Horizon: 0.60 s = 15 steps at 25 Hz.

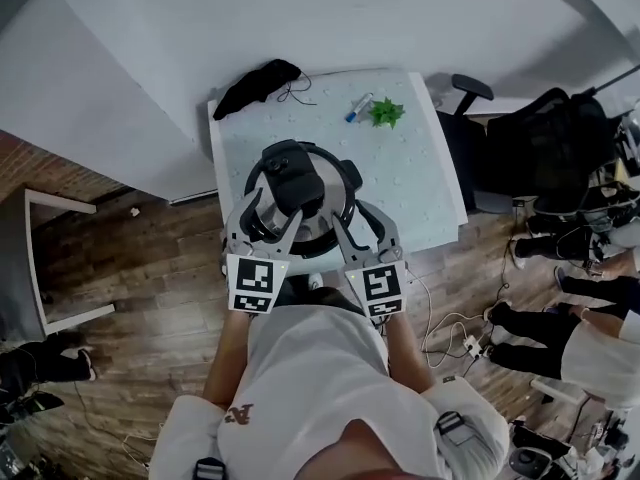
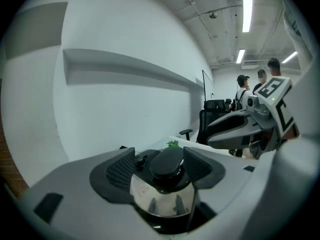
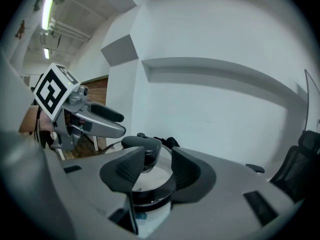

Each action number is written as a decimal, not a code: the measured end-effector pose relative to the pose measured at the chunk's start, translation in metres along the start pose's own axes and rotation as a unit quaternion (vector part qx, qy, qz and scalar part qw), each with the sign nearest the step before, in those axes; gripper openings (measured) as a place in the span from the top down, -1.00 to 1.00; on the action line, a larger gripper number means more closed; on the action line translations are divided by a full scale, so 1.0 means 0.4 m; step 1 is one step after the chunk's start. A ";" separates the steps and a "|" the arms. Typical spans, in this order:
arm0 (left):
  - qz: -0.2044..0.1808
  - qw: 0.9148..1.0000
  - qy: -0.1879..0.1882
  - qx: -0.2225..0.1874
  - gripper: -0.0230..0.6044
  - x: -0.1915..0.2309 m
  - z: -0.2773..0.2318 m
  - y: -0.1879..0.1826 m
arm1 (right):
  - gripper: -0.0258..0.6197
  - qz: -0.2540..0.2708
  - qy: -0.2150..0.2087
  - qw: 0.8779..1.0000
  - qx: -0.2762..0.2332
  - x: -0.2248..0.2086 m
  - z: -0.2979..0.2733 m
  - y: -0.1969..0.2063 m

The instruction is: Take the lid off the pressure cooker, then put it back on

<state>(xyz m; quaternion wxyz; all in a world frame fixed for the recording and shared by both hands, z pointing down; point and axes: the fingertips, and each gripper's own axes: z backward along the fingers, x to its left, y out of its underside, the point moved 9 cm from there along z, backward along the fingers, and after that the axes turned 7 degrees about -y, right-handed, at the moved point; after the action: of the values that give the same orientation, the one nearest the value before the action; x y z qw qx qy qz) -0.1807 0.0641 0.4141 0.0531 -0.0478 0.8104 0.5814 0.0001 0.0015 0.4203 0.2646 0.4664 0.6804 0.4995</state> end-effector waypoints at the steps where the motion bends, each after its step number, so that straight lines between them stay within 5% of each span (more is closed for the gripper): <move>1: 0.003 1.000 -0.009 0.002 -0.03 -0.005 0.016 0.004 | 0.39 0.000 -0.005 1.000 -0.005 0.001 0.005 0.001; 15: 0.028 0.996 -0.084 -0.003 0.04 -0.042 0.158 0.043 | 0.39 0.013 -0.056 0.997 -0.042 0.050 0.047 0.006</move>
<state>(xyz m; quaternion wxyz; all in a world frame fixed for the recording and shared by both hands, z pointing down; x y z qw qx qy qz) -0.1643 0.1299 0.4124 0.1045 0.0236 0.8023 0.5872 0.0079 0.0279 0.4179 0.3155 0.4912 0.6363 0.5043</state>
